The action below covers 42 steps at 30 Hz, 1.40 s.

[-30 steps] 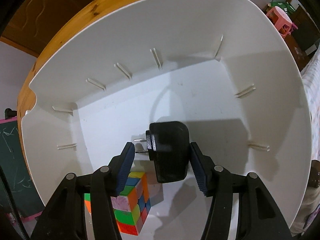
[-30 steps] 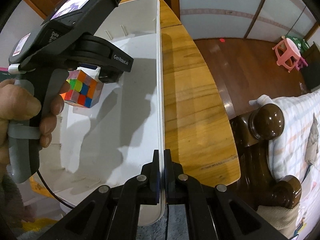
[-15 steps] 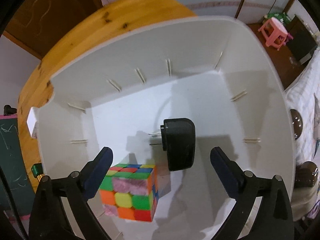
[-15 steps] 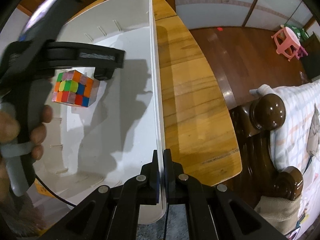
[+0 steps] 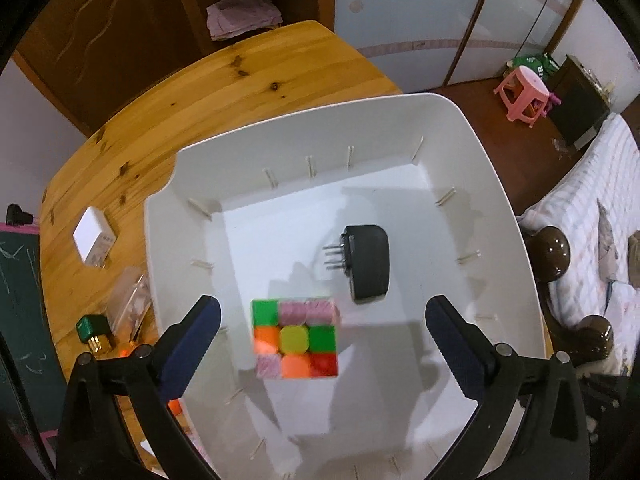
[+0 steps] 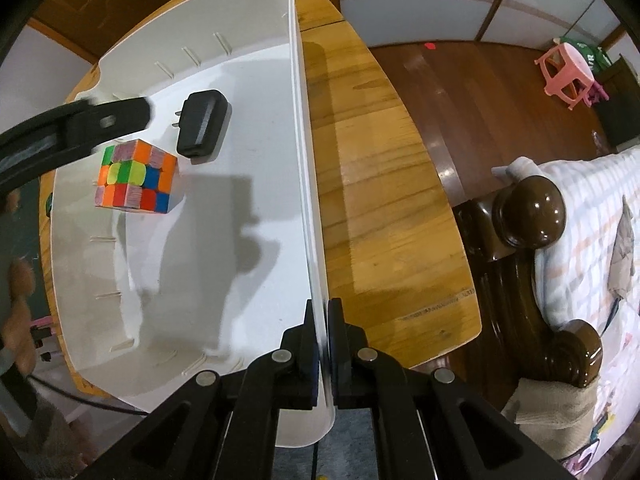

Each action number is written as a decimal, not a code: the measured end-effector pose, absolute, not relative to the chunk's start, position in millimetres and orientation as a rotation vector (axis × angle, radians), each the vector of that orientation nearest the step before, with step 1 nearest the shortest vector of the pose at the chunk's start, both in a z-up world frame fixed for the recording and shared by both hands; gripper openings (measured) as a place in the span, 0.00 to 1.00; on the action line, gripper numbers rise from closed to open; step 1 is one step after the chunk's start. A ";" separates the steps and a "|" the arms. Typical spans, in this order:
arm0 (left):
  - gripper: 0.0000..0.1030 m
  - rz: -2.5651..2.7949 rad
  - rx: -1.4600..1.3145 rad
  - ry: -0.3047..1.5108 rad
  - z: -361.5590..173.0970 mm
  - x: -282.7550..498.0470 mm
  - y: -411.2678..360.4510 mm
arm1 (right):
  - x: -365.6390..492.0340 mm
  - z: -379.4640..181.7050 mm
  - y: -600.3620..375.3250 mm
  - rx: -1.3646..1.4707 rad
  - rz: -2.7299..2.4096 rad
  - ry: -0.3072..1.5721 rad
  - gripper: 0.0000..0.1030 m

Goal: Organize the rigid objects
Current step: 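Carry the adapter into the tray beside the cube and release it, then move the left tool back over the table to the beige wedge block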

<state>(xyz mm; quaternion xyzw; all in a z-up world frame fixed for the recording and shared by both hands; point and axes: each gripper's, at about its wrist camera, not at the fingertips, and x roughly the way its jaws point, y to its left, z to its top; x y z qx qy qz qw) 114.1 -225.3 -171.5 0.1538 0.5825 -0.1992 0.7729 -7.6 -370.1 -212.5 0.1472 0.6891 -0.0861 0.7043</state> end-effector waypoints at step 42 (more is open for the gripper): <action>0.99 -0.027 -0.036 1.378 -148.3 42.4 65.2 | -4.7 -211.5 -358.9 0.240 -0.234 1.543 0.05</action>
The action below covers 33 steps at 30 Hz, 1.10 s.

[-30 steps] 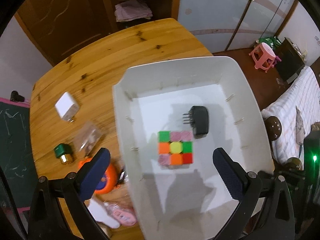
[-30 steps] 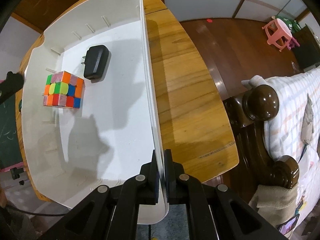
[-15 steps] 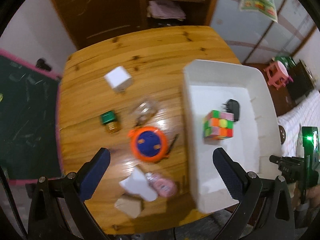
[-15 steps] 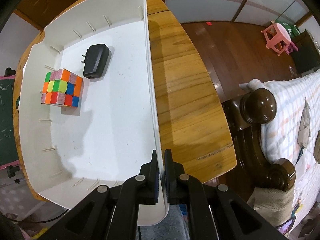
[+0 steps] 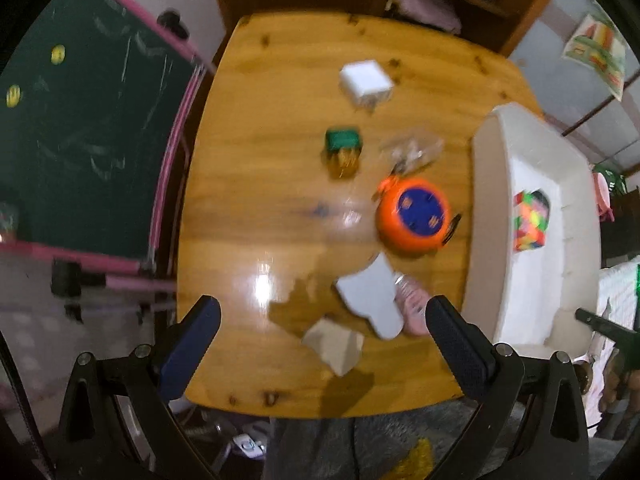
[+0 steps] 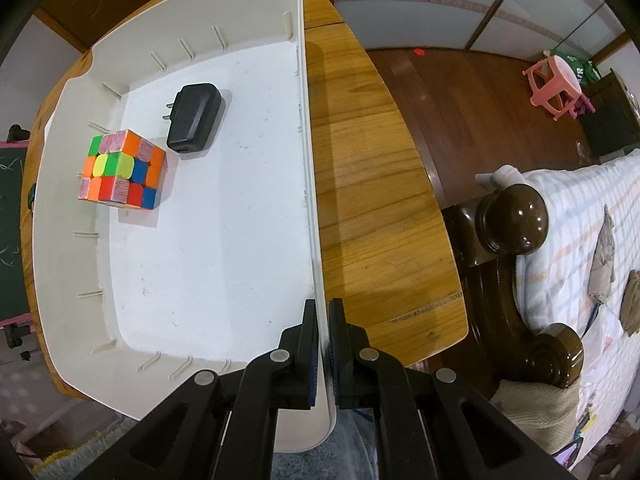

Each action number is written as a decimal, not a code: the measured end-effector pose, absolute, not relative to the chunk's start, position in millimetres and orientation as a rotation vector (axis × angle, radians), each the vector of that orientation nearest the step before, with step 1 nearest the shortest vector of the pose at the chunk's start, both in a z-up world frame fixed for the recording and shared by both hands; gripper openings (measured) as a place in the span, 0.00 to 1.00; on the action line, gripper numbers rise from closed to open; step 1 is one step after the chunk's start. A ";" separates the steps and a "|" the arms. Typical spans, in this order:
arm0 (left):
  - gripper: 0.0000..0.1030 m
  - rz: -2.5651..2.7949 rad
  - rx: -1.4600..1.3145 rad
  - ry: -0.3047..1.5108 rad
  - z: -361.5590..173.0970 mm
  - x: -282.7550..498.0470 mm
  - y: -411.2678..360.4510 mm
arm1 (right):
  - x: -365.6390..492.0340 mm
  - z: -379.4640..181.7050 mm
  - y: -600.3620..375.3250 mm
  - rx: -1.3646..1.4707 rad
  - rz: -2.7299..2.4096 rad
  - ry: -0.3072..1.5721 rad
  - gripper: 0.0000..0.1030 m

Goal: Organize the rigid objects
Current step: 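Move the left tool back over the table to the beige wedge block, then grasp the beige wedge block with the left gripper and lift it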

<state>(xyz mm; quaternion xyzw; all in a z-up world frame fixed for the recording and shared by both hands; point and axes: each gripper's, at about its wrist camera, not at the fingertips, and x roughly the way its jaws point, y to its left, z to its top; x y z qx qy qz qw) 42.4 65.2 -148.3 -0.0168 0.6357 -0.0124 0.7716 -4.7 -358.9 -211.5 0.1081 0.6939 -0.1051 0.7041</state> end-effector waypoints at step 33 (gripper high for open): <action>0.99 -0.377 0.503 1.406 -265.8 -0.4 39.5 | -1.9 -213.4 -354.4 0.199 -0.238 1.556 0.06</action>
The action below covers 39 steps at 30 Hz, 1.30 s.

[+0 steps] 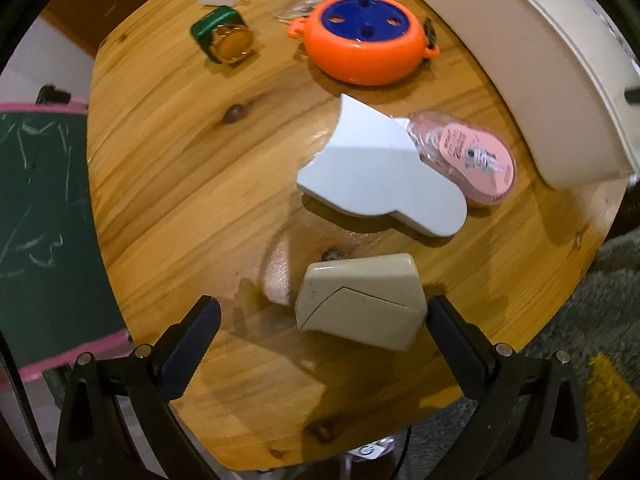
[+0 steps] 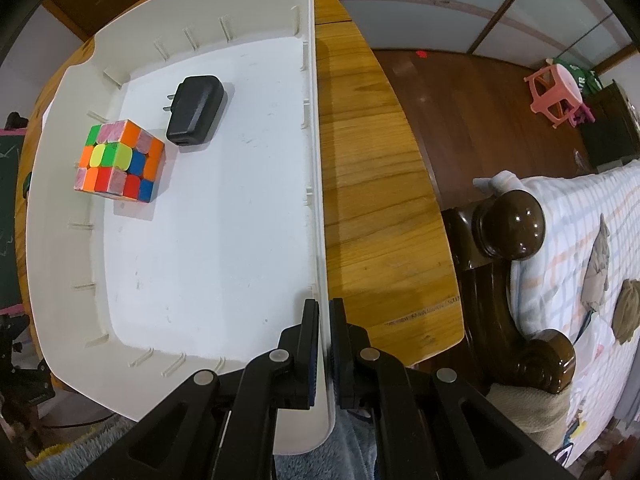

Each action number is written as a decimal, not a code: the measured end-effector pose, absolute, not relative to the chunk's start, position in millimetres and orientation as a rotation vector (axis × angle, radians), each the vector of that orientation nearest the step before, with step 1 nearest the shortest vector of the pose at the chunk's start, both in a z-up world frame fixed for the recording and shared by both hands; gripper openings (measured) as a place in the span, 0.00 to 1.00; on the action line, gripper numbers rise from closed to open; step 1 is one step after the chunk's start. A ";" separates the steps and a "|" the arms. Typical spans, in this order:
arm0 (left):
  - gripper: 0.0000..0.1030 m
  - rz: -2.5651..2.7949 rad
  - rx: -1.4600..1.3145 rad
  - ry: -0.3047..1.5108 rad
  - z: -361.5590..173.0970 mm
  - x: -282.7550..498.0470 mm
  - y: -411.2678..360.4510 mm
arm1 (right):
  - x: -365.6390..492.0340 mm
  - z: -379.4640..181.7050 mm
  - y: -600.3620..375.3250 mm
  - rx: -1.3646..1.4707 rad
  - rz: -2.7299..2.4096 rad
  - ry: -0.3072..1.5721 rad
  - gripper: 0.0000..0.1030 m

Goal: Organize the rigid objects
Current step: 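Grasp the beige wedge block with the left gripper and lift it, then carry the beige block into the tray and open the left gripper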

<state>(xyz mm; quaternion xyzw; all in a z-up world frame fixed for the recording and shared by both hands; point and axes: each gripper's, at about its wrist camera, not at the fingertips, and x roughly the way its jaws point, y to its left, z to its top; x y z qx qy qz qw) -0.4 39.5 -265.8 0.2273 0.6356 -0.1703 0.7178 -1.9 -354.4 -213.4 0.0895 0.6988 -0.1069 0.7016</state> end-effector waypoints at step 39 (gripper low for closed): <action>0.64 -0.417 0.280 1.278 -148.0 27.7 -17.0 | -5.1 -219.8 -357.4 0.242 -0.256 1.543 0.06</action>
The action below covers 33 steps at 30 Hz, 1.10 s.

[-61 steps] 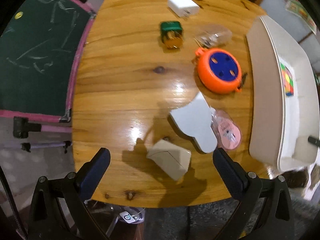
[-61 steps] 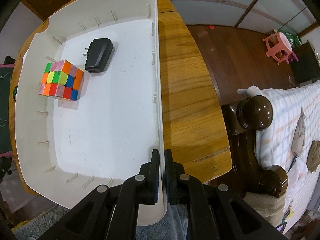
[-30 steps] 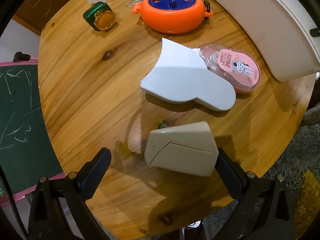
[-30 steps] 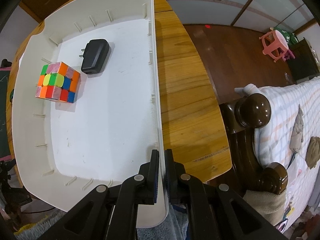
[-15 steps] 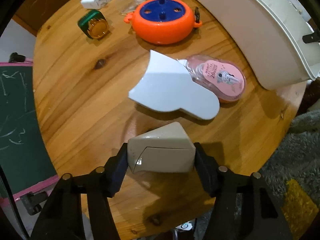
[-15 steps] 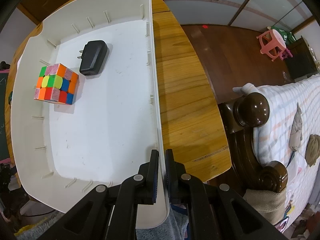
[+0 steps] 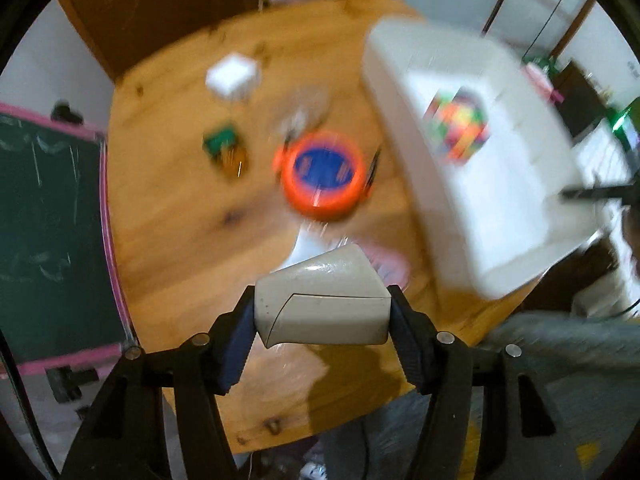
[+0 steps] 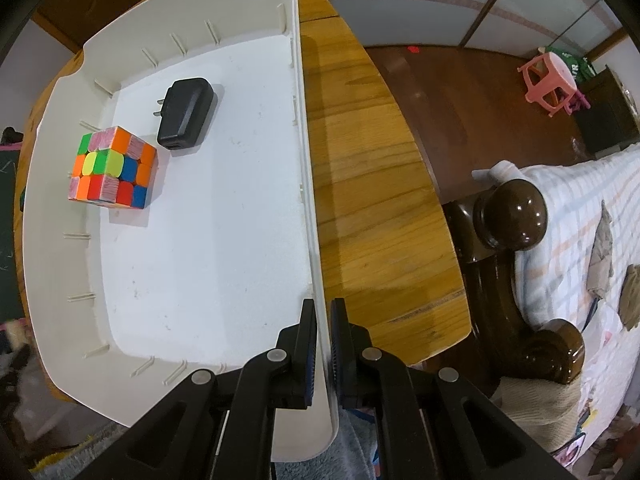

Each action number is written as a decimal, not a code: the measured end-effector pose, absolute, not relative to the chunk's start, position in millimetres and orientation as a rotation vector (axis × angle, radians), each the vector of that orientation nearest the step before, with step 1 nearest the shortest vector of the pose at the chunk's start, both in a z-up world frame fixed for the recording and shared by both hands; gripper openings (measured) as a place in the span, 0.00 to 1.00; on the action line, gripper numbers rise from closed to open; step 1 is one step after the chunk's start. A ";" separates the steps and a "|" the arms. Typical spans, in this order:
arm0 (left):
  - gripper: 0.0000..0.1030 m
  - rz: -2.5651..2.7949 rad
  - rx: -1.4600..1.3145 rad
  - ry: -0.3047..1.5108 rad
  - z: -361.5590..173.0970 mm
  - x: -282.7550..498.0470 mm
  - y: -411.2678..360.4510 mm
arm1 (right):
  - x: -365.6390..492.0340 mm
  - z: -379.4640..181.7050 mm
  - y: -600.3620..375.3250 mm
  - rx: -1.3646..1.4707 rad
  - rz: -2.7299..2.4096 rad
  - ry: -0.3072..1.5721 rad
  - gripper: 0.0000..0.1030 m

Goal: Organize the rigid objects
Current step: 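Carry the beige block into the tray and open the left gripper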

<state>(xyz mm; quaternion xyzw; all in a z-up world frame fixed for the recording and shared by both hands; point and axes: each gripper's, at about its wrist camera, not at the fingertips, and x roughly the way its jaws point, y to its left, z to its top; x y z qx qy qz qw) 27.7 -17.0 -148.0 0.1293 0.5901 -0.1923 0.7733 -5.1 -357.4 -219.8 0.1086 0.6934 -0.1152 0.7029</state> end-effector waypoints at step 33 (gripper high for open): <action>0.64 -0.529 0.549 1.443 -199.4 51.7 -237.8 | -12.4 -214.0 -365.9 0.300 -0.144 1.445 0.04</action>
